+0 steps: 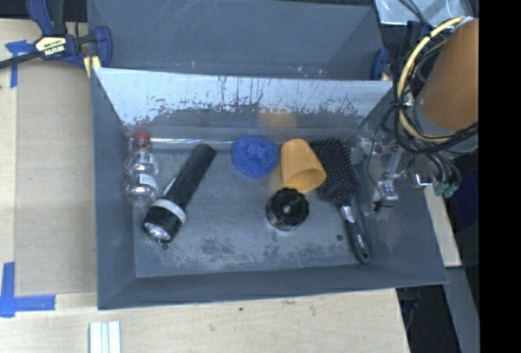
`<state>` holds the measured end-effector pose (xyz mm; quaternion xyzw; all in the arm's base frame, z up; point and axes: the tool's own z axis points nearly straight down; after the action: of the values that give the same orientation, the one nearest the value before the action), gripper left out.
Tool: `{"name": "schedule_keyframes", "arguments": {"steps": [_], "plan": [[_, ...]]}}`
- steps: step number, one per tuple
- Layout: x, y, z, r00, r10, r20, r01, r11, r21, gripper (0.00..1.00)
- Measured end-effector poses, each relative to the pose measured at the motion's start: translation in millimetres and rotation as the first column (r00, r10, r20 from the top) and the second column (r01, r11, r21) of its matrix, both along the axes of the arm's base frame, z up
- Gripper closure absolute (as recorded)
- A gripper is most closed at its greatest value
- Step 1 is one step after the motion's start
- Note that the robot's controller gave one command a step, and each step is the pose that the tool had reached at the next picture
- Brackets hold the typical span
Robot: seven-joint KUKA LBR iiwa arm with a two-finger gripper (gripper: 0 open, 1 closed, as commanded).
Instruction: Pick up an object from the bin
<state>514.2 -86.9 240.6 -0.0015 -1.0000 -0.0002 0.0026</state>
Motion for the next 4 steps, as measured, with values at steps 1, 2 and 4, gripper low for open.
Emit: {"name": "schedule_keyframes", "arguments": {"steps": [1, 2, 4], "plan": [[1.5, 0.6, 4.8, 1.0, 0.003, 0.009, -0.003, 1.0, -0.001, 0.0], [-11.2, 44.4, -127.8, 0.986, 0.167, 0.007, -0.167, 0.986, -0.001, 0.0], [-22.5, -17.7, -169.6, 0.999, 0.034, 0.009, -0.034, 0.999, 0.004, 0.0]]}}
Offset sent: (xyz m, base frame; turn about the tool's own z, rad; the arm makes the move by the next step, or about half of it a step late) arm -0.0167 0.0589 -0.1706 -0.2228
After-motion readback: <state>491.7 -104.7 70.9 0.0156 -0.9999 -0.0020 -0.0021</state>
